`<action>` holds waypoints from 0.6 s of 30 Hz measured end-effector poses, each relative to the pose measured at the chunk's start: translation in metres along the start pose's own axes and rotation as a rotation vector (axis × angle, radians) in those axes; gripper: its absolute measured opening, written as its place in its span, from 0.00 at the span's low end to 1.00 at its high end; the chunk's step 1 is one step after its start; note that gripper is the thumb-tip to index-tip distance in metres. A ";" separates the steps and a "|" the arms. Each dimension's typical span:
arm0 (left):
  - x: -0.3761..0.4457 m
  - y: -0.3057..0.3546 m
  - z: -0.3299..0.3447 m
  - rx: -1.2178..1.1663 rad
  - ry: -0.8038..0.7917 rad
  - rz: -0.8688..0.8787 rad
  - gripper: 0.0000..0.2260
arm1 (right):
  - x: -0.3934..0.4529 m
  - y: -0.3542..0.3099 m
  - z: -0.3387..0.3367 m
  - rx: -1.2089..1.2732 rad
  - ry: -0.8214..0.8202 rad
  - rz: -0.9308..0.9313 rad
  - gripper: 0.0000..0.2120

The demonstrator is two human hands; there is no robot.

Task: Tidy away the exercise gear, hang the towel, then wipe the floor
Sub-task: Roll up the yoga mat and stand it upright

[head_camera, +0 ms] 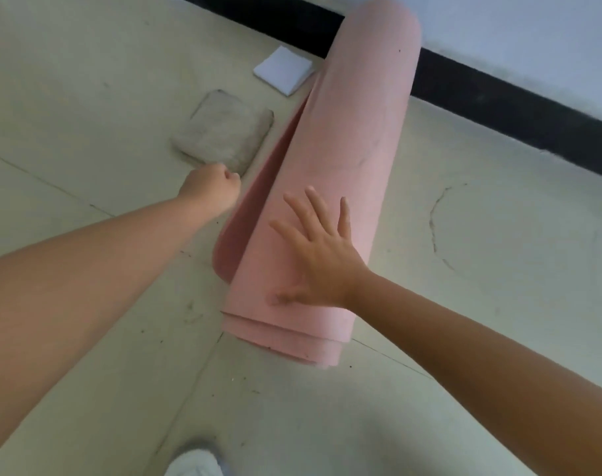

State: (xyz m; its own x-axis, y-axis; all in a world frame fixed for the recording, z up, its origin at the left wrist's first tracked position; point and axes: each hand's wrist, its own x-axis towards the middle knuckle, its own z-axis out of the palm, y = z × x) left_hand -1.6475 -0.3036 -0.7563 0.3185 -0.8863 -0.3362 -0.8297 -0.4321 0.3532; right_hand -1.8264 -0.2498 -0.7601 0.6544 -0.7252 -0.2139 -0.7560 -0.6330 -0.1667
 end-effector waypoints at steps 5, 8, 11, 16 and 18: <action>0.053 0.015 -0.032 0.022 -0.111 0.167 0.16 | 0.013 -0.016 -0.009 0.046 -0.129 0.102 0.48; 0.060 0.034 -0.043 0.039 -0.153 0.239 0.17 | 0.020 -0.013 -0.022 0.055 -0.178 0.137 0.46; 0.063 0.055 -0.043 0.025 -0.153 0.263 0.17 | 0.030 0.013 -0.041 0.032 -0.159 0.203 0.38; 0.071 0.071 -0.022 0.003 -0.147 0.264 0.16 | 0.062 0.098 -0.070 -0.077 0.025 0.356 0.27; 0.077 0.072 -0.017 -0.008 -0.139 0.234 0.16 | 0.083 0.134 -0.077 -0.064 0.092 0.436 0.25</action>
State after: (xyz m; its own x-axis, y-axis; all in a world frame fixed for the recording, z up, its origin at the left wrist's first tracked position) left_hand -1.6751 -0.4060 -0.7422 0.0518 -0.9310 -0.3613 -0.8695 -0.2200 0.4421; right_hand -1.8721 -0.4154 -0.7259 0.2756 -0.9471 -0.1645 -0.9609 -0.2762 -0.0197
